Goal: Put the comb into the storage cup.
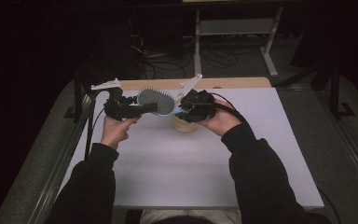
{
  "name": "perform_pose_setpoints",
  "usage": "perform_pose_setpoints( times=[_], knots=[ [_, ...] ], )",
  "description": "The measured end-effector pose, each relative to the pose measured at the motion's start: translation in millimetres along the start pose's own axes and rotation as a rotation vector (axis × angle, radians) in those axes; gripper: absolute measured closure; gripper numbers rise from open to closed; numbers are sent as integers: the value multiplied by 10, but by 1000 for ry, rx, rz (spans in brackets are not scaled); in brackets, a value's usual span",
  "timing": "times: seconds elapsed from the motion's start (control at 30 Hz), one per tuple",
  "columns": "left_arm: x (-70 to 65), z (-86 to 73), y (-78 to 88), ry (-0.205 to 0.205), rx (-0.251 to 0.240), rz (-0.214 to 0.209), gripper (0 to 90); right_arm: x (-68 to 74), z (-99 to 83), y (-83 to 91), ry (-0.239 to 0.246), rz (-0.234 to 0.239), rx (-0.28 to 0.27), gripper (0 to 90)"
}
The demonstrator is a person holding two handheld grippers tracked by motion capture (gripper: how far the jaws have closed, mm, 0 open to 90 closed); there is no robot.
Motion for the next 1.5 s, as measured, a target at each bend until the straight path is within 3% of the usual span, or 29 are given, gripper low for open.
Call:
perform_pose_setpoints(
  times=[0.13, 0.33, 0.57, 0.7, 0.87, 0.97, 1.1, 1.23, 1.37, 1.5],
  knots=[
    [51, 53, 30, 91, -49, -26, 227, -1, 18, 6, -5, -8, -10, 688],
    [66, 64, 33, 105, -62, 12, 317, 21, 28, -65, 4, -55, 3, 684],
    [40, 103, 70, 125, -94, -13, 447, 30, 27, -125, 4, -62, 4, 678],
    [-14, 159, 89, 108, -137, -20, 527, 14, 34, -138, -11, -60, 0, 679],
    [-32, 210, 101, 90, -151, -14, 554, -2, 49, -159, -25, -68, -10, 674],
    [-28, 236, 105, 79, -164, -1, 564, -49, 58, -174, -58, -69, -23, 658],
    [-9, 280, 123, 47, -141, 33, 565, -121, 23, -182, -92, -98, -23, 545],
    [-41, 356, 159, 32, -162, 30, 565, -201, -47, -124, -119, -135, -39, 454],
    [-73, 434, 192, 26, -171, 45, 565, -293, -130, -34, -180, -143, -81, 315],
    [-142, 535, 189, -24, -159, 76, 564, -394, -229, 37, -239, -159, -103, 198]
  ],
)
Point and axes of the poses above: each handheld gripper's, and its own axes: y roughly backward along the jaws, z roughly out of its top, x roughly to its left, the point moved 6 cm from there along -y, roughly forward along the jaws, and after that the axes turned 1 degree about -x, right-handed, at the moved point
